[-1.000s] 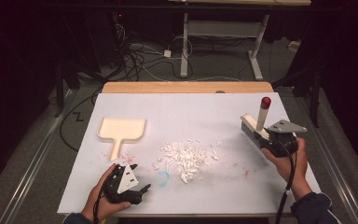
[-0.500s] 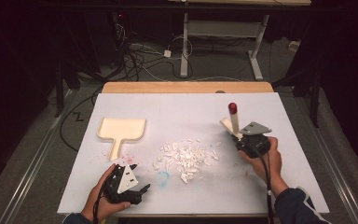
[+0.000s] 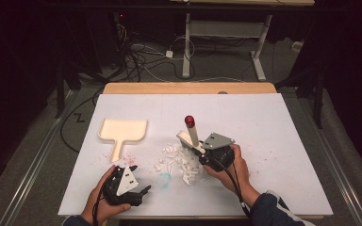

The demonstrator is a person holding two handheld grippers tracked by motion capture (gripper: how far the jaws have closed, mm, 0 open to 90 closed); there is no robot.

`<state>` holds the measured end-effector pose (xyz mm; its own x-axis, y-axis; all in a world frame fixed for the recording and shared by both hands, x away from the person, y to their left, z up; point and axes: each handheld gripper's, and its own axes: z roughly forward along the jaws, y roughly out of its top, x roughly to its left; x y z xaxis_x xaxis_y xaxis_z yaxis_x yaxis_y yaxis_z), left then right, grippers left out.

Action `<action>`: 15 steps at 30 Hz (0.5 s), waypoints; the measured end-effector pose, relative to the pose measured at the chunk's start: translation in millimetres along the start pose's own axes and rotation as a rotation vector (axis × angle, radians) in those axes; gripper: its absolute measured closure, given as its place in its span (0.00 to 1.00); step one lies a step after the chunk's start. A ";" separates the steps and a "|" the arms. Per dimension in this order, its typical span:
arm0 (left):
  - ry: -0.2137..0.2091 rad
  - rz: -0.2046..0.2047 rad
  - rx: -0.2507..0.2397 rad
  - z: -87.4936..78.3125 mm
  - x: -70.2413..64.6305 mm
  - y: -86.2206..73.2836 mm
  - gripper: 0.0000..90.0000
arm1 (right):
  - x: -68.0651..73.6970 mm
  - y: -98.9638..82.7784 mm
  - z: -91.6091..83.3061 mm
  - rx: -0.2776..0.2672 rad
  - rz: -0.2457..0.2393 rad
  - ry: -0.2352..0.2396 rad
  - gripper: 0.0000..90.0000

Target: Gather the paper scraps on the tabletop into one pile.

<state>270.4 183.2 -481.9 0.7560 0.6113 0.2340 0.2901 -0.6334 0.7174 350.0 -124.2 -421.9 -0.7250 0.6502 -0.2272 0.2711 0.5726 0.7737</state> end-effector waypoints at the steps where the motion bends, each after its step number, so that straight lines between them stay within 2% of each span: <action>1: 0.000 0.000 -0.002 -0.4 0.0 -0.1 0.21 | -0.1 1.5 -1.6 -0.005 -0.011 -0.015 0.76; 3: 0.001 -0.001 -0.003 -1.0 0.2 -0.4 0.21 | -3.9 3.2 -7.4 -0.023 -0.011 -0.015 0.76; 4: 0.002 -0.002 -0.001 -1.0 0.6 -0.6 0.21 | -9.2 4.9 -15.5 -0.056 0.009 -0.002 0.76; 6: 0.007 -0.007 -0.002 -1.5 1.5 -0.7 0.21 | -10.6 6.5 -19.6 -0.067 0.018 0.001 0.76; 7: 0.011 -0.006 -0.003 -2.3 2.1 -0.6 0.21 | -12.3 10.1 -28.7 -0.106 0.024 0.010 0.76; 9: 0.018 -0.019 -0.008 -5.3 3.5 -0.8 0.21 | -12.2 12.2 -32.5 -0.122 0.026 0.021 0.75; 10: 0.028 -0.023 -0.015 -7.7 5.2 -1.1 0.21 | -10.8 14.2 -35.8 -0.137 0.028 0.035 0.76; 11: 0.037 -0.035 -0.025 -10.6 7.2 -1.9 0.21 | -4.3 17.7 -40.0 -0.161 0.036 0.073 0.76; 12: 0.050 -0.047 -0.034 -14.0 9.3 -2.8 0.21 | -4.3 17.7 -40.0 -0.161 0.036 0.073 0.76; 13: 0.072 -0.061 -0.045 -17.8 11.5 -3.9 0.20 | 0.3 19.2 -40.8 -0.169 0.043 0.097 0.76; 14: 0.088 -0.080 -0.061 -21.9 13.8 -5.2 0.20 | 12.5 21.9 -40.4 -0.180 0.055 0.150 0.76; 15: 0.106 -0.093 -0.073 -26.3 15.5 -6.4 0.20 | 12.5 21.9 -40.4 -0.180 0.055 0.150 0.76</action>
<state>264.8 209.3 -465.6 0.6606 0.7148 0.2293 0.3096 -0.5377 0.7842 321.2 -123.7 -383.9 -0.8018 0.5889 -0.1015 0.2055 0.4313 0.8785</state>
